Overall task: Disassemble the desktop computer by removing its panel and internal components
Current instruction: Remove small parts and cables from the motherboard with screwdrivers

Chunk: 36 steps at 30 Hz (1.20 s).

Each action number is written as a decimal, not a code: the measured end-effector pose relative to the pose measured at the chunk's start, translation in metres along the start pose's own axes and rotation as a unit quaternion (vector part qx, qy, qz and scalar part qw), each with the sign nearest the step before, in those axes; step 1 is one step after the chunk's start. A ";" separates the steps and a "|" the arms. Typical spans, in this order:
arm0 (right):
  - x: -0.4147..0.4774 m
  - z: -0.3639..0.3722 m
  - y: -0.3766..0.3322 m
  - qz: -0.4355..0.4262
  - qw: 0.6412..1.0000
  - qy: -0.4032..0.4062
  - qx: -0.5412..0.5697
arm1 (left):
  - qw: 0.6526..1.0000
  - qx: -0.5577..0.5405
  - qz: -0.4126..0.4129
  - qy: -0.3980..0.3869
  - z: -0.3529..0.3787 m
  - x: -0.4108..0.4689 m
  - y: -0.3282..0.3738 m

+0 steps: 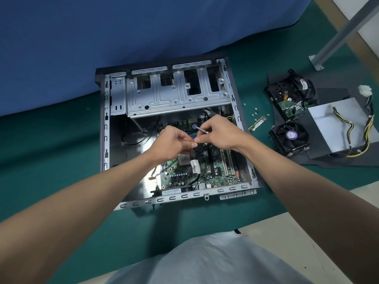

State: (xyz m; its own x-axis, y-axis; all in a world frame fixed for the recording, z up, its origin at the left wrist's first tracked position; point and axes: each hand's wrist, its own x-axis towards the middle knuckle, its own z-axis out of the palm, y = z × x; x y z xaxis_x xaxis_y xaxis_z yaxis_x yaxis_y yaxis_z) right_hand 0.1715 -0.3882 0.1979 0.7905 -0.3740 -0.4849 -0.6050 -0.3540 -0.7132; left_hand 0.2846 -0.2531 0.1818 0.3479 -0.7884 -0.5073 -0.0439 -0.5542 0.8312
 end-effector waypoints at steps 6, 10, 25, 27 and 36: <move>0.000 -0.002 0.000 -0.005 1.000 -0.015 0.016 | 1.000 0.001 -0.002 0.003 0.003 0.000 0.000; 0.000 0.001 0.001 0.009 1.000 -0.010 0.010 | 1.000 0.002 0.003 -0.001 0.002 0.000 0.000; -0.041 -0.081 0.043 0.024 0.939 0.260 0.226 | 1.000 0.024 -0.011 -0.011 0.010 0.005 0.003; -0.043 -0.080 0.073 0.083 0.936 0.278 0.201 | 0.999 0.039 -0.020 -0.016 0.014 0.008 0.005; -0.027 0.007 0.157 0.263 0.943 0.201 0.028 | 0.996 0.067 -0.047 -0.027 0.019 0.015 0.014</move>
State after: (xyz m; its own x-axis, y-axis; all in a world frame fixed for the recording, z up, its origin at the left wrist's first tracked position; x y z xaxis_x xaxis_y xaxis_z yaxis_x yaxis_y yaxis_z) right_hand 0.0558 -0.4280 0.0960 0.2754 -0.7835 -0.5571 -0.8887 0.0136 -0.4584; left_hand 0.2720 -0.2781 0.1814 0.3059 -0.7420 -0.5965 -0.1390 -0.6547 0.7430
